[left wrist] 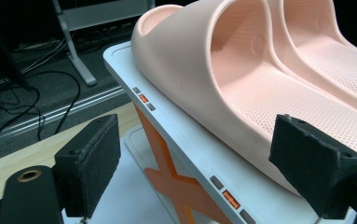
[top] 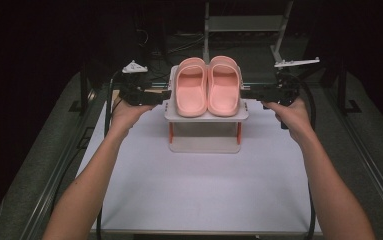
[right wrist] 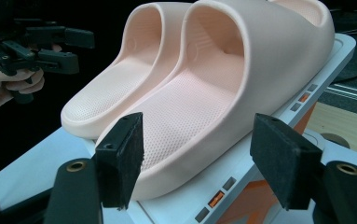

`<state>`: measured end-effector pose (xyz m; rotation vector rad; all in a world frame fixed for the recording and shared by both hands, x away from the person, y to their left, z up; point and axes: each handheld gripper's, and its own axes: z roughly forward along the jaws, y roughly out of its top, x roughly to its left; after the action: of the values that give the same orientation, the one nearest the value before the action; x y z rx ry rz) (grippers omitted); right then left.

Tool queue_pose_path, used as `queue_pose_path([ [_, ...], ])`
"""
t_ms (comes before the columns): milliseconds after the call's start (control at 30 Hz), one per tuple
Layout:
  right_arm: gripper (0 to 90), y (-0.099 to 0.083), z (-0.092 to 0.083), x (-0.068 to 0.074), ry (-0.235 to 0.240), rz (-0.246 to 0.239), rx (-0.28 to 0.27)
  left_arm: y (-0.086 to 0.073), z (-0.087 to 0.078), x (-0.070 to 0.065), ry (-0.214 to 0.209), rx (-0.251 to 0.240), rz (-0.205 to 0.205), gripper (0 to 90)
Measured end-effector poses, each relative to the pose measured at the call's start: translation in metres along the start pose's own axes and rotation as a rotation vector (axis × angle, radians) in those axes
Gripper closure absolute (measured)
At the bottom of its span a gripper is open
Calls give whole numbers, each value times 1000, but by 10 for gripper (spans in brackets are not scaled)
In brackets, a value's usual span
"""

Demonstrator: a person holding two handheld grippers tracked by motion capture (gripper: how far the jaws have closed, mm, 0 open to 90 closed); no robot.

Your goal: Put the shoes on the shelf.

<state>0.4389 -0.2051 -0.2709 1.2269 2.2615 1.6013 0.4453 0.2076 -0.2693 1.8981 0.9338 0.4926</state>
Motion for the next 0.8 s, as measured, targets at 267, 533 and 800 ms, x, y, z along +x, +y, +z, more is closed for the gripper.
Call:
queue_pose_path([
  [267,336,0,-5,2,-3,-6,-7,-2,-2,1,-13,-6,-13,146],
  [533,334,-6,-8,1,-2,6,-16,-6,-4,-1,-17,-10,-11,139],
  [800,326,-12,-10,1,1,16,-11,-13,-4,-4,-35,-10,-15,129],
])
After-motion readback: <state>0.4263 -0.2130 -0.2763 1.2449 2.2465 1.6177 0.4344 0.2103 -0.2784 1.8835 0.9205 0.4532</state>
